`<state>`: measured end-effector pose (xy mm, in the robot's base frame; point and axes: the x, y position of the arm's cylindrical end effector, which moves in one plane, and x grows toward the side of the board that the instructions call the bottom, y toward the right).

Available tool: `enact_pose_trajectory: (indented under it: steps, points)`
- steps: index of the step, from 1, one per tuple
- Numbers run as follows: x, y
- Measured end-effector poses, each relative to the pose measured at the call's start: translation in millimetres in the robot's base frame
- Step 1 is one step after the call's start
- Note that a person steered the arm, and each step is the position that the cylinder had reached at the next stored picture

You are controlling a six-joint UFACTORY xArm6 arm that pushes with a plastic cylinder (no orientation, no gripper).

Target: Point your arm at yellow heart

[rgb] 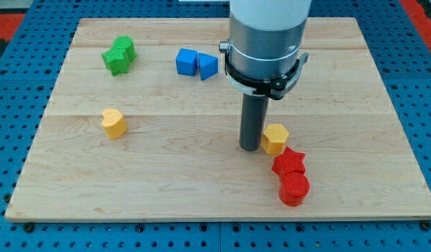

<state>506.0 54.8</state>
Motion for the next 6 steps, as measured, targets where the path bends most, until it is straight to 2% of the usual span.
enact_pose_trajectory:
  steps: [1,2,3,4,5,6]
  points:
    - [0,19]
    - [0,0]
    - [33,-69]
    - [56,-168]
    - [30,-215]
    - [-14,-225]
